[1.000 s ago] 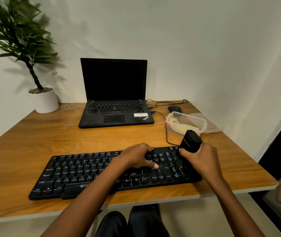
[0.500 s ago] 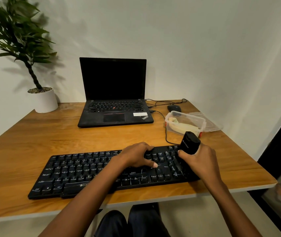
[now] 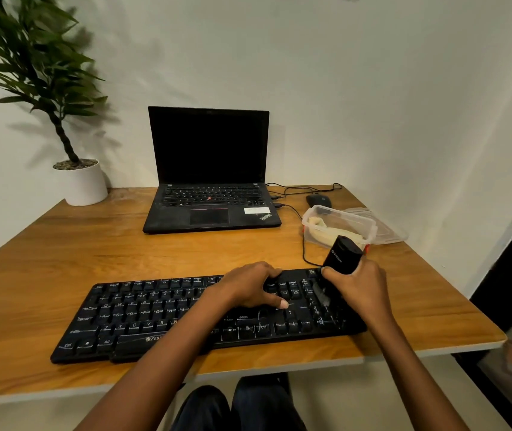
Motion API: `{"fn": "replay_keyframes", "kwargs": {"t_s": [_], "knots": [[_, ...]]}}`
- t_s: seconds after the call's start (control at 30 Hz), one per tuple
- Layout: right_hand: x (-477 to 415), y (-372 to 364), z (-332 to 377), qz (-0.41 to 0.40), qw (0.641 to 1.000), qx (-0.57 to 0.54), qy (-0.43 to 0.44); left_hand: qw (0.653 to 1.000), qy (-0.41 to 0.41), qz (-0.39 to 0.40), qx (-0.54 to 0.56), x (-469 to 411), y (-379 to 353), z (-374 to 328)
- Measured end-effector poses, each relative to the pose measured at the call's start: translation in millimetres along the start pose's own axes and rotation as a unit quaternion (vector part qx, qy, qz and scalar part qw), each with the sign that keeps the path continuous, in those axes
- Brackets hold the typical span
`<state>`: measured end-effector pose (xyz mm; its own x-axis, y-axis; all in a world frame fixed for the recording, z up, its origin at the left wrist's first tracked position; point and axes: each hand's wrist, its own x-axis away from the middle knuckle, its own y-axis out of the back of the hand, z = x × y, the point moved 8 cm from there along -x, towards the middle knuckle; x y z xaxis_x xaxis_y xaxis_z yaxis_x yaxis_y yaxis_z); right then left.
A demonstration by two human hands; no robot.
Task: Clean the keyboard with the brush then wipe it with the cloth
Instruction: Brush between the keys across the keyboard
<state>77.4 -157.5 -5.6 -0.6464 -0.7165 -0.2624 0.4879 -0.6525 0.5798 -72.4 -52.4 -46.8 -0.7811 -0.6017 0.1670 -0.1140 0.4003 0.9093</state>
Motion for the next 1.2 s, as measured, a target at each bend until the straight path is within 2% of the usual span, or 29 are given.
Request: {"fn": "replay_keyframes", "kwargs": {"t_s": [0.17,0.47,0.87,0.97,1.1,1.2], "knots": [[-24.4,-17.8,9.0,-0.034,0.999,-0.017,-0.008,1.0,0.002,0.003,0.003,0.9,-0.3,-0.4],[20.2,9.8,-5.0,0.05,0.999,0.003,-0.016,1.0,0.002,0.001,0.001,1.4,0.1,-1.6],[-29.6,-20.2,9.7,-0.038,0.999,-0.004,-0.018,1.0,0.005,0.001,0.002,1.8,0.7,-1.7],[-18.0,-13.1,8.7,-0.004,1.0,0.005,-0.014,1.0,0.009,0.0,0.007,2.1,0.0,-1.7],[7.8,0.9,-4.9,0.091,0.995,-0.012,-0.039,1.0,0.011,0.0,0.013,0.6,1.3,-1.5],[17.8,17.8,-9.9,0.102,0.994,-0.016,-0.04,1.0,0.012,0.002,0.012,0.6,0.5,-0.8]]}}
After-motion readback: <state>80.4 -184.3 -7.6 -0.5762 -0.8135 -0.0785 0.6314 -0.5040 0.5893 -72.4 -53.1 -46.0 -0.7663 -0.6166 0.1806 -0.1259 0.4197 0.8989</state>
